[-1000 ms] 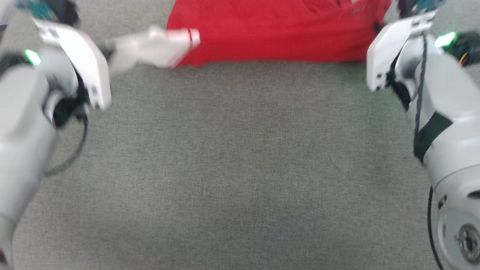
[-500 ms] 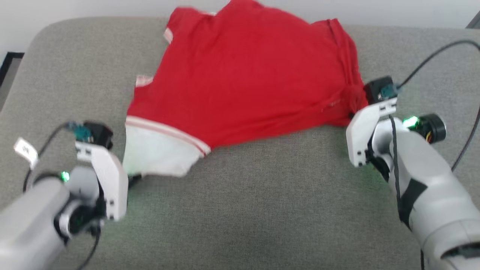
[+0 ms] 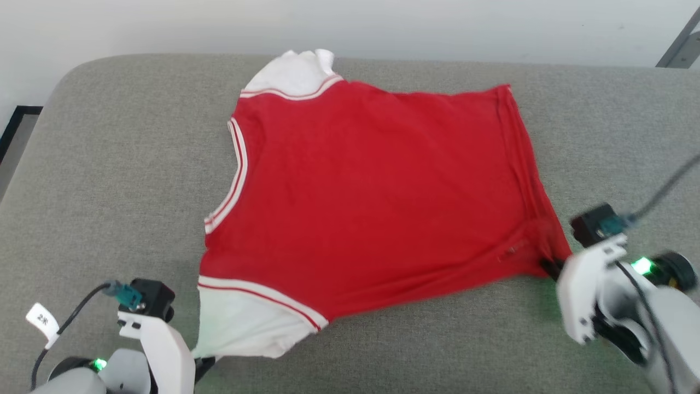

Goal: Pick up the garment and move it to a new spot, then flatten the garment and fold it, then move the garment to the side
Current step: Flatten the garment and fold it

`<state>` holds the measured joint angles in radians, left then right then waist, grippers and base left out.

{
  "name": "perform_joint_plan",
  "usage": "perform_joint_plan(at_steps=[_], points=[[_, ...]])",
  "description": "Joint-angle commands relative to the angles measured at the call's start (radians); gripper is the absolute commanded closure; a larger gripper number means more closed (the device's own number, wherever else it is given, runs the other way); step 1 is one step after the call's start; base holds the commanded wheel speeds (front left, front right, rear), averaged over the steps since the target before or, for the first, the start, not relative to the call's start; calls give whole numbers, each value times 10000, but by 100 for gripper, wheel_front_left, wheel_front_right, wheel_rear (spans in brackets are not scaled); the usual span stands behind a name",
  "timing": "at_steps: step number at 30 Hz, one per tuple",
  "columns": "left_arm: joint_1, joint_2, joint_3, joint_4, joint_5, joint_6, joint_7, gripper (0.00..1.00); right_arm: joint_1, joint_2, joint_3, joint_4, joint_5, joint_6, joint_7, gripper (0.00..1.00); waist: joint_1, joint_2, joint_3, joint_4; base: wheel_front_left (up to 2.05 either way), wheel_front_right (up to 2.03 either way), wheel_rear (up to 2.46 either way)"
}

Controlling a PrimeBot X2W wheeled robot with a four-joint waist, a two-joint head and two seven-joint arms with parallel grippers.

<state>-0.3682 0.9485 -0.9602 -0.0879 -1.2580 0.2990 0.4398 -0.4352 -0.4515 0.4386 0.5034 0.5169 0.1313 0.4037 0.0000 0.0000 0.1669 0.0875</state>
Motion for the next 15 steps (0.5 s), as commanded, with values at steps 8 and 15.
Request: perform_joint_plan(at_steps=[8,15], points=[[693,574,169,-802,-337,539,-233,100,2911,-634,-1938,-3922,181,-11,1835,100,0,0,28,-60,0,0,0],[588,1122,460,-1560,-426,858,-172,100,4240,-27,-3232,-6227,-206,-9,3196,100,0,0,162,-77,0,0,0]])
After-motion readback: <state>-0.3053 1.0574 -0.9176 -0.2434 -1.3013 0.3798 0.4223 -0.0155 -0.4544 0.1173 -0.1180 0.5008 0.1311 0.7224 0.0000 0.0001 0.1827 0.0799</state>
